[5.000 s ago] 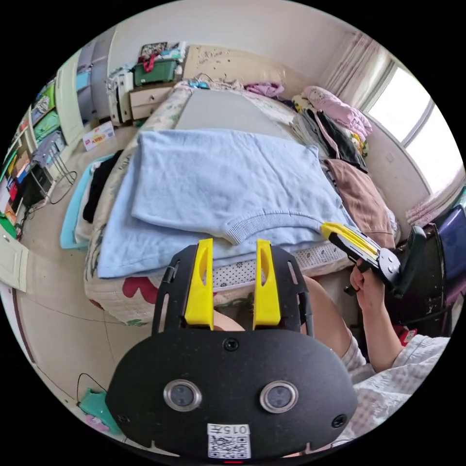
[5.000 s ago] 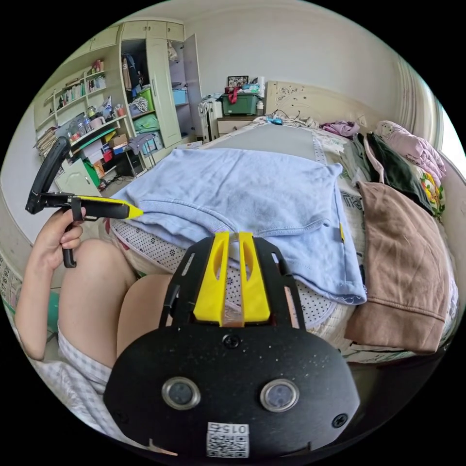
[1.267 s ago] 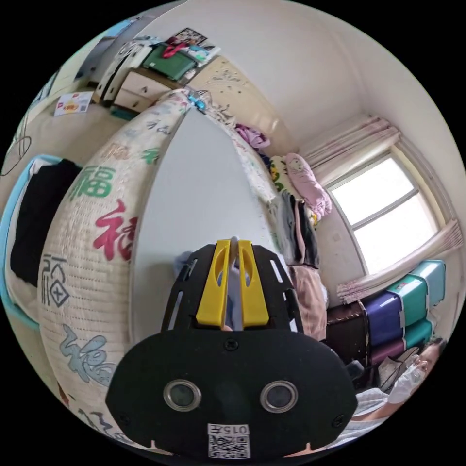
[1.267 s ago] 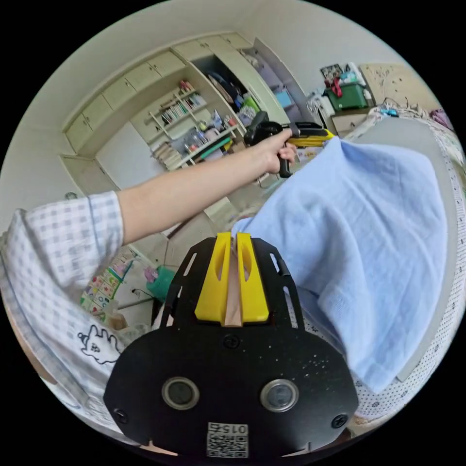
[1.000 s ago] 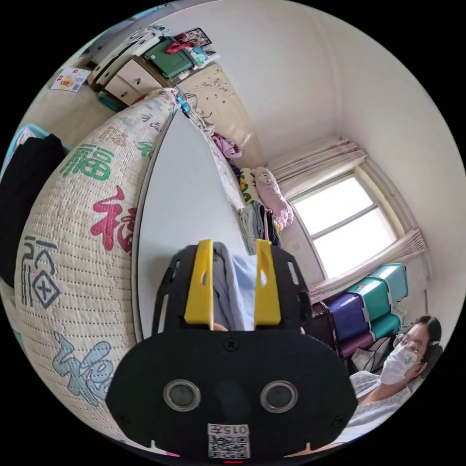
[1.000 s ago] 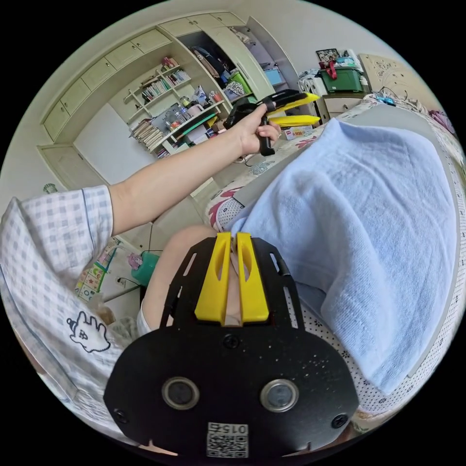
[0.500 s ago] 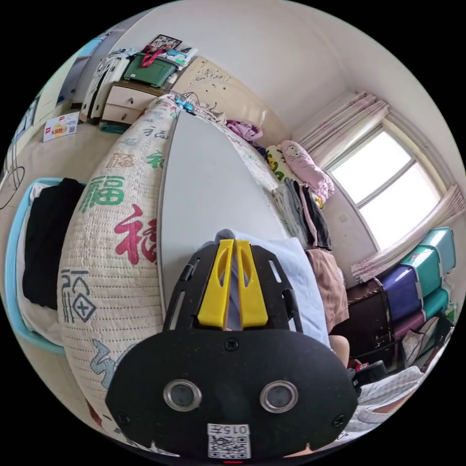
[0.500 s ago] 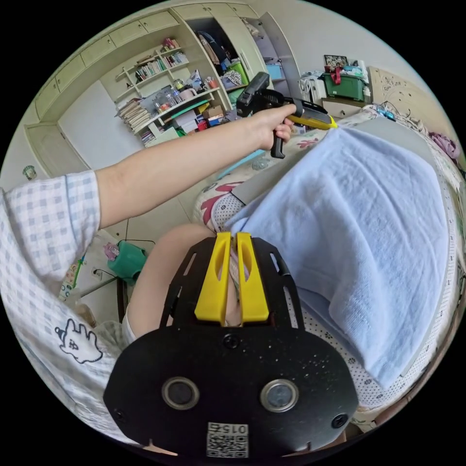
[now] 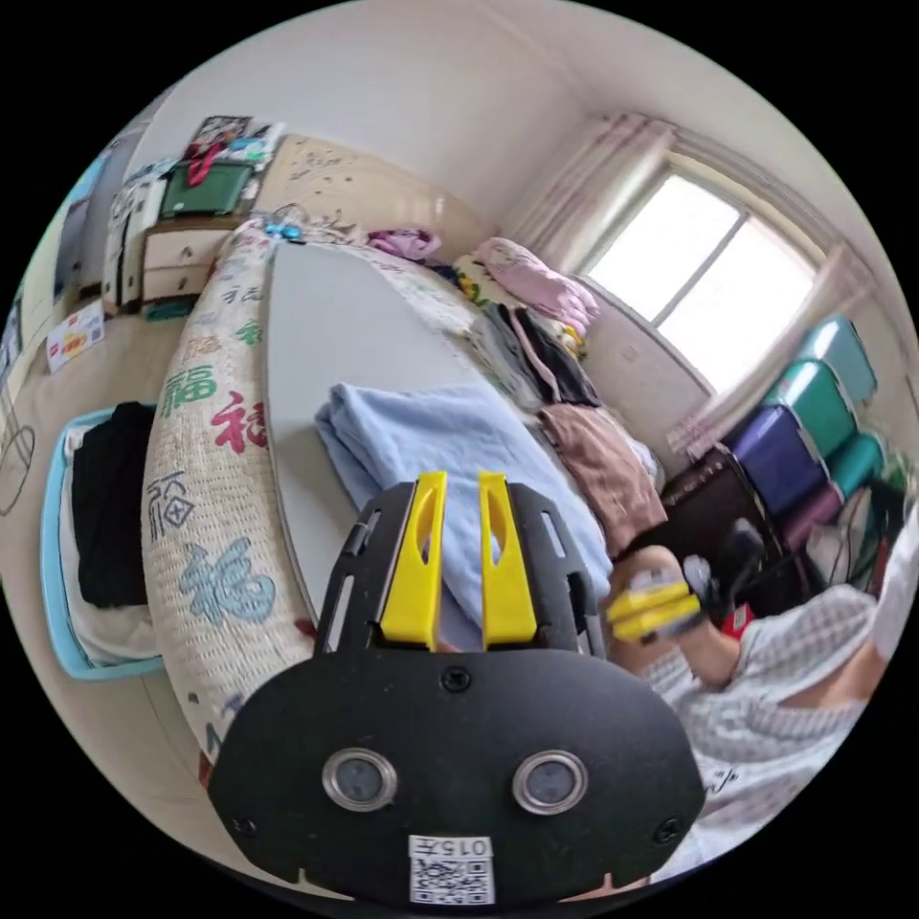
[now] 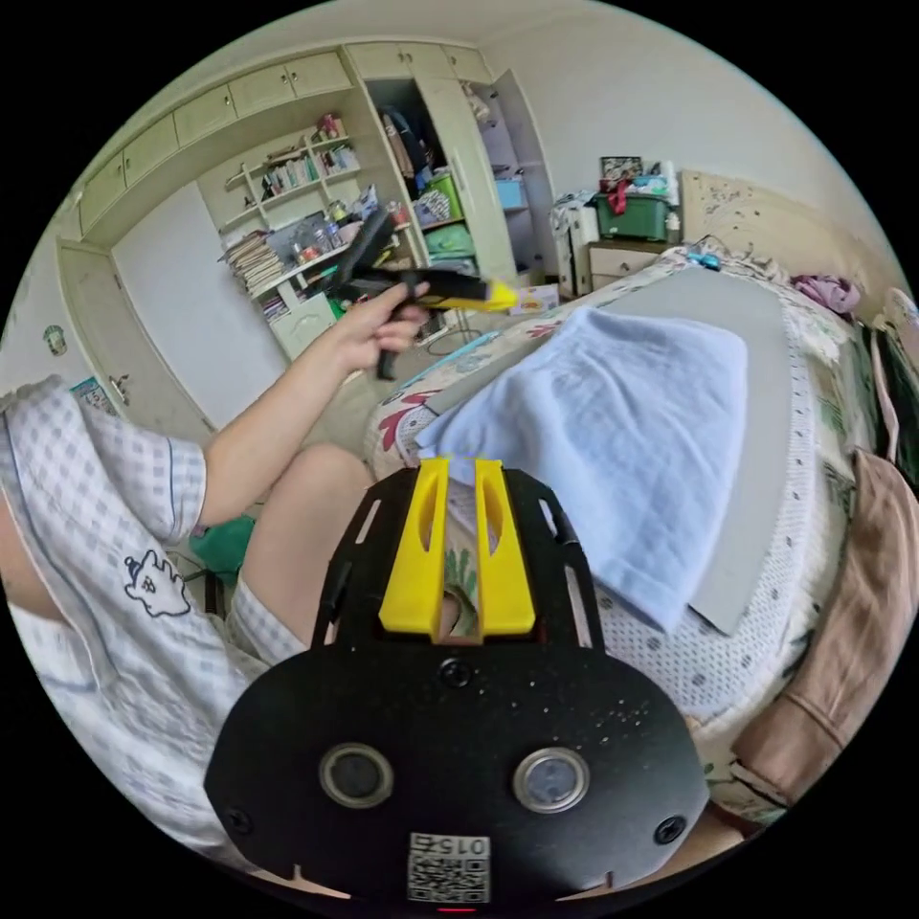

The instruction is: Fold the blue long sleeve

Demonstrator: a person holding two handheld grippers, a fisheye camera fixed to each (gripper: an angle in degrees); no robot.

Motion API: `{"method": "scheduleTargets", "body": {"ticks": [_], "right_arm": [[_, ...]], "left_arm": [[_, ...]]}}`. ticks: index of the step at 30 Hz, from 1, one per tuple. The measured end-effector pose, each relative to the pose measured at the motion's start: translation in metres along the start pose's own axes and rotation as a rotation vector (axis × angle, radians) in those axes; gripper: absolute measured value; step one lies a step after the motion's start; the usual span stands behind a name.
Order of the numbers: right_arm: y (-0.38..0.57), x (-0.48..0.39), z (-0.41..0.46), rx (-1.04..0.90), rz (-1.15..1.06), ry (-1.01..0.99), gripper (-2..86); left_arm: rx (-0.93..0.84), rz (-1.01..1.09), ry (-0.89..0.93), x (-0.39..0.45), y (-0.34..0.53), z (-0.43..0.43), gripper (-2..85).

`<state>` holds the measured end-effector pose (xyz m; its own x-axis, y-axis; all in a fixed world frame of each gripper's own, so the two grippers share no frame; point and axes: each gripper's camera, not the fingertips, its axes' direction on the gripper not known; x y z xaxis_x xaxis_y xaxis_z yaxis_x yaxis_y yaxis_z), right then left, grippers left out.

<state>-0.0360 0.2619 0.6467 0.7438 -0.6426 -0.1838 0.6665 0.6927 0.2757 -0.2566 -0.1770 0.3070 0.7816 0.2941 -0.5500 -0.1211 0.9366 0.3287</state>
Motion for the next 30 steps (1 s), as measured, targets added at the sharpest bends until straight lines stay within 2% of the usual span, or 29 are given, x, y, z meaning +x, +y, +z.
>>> {"method": "scheduleTargets", "body": {"ticks": [4, 8, 10, 11, 13, 20, 23, 25, 30], "right_arm": [[0.017, 0.019, -0.011, 0.021, -0.001, 0.098, 9.0], [0.013, 0.009, 0.015, -0.073, -0.077, 0.164, 12.5], [0.012, 0.009, 0.029, -0.096, -0.063, 0.184, 13.3], [0.013, 0.01, 0.03, -0.096, -0.054, 0.178, 13.3], [0.018, 0.021, 0.031, -0.079, -0.004, 0.169, 13.1], [0.039, 0.062, 0.021, -0.056, 0.127, 0.207, 12.2], [0.048, 0.079, 0.022, -0.068, 0.155, 0.23, 12.3], [0.055, 0.091, 0.028, -0.075, 0.187, 0.26, 13.0], [0.062, 0.109, 0.047, -0.103, 0.202, 0.226, 12.9]], "left_arm": [[-0.052, 0.148, 0.004, 0.069, 0.072, -0.007, 9.3], [0.047, 0.198, 0.027, 0.104, 0.118, -0.008, 11.4], [0.032, 0.269, 0.036, 0.132, 0.132, -0.005, 11.7], [0.01, 0.307, 0.01, 0.142, 0.134, -0.003, 11.8], [-0.025, 0.39, -0.158, 0.172, 0.142, 0.003, 11.4], [-0.123, 0.472, -0.263, 0.203, 0.155, 0.011, 10.5], [-0.081, 0.468, -0.359, 0.215, 0.16, 0.0, 4.5], [-0.01, 0.375, -0.397, 0.21, 0.16, -0.02, 1.6], [0.108, 0.193, -0.265, 0.19, 0.166, -0.067, 0.4]]}}
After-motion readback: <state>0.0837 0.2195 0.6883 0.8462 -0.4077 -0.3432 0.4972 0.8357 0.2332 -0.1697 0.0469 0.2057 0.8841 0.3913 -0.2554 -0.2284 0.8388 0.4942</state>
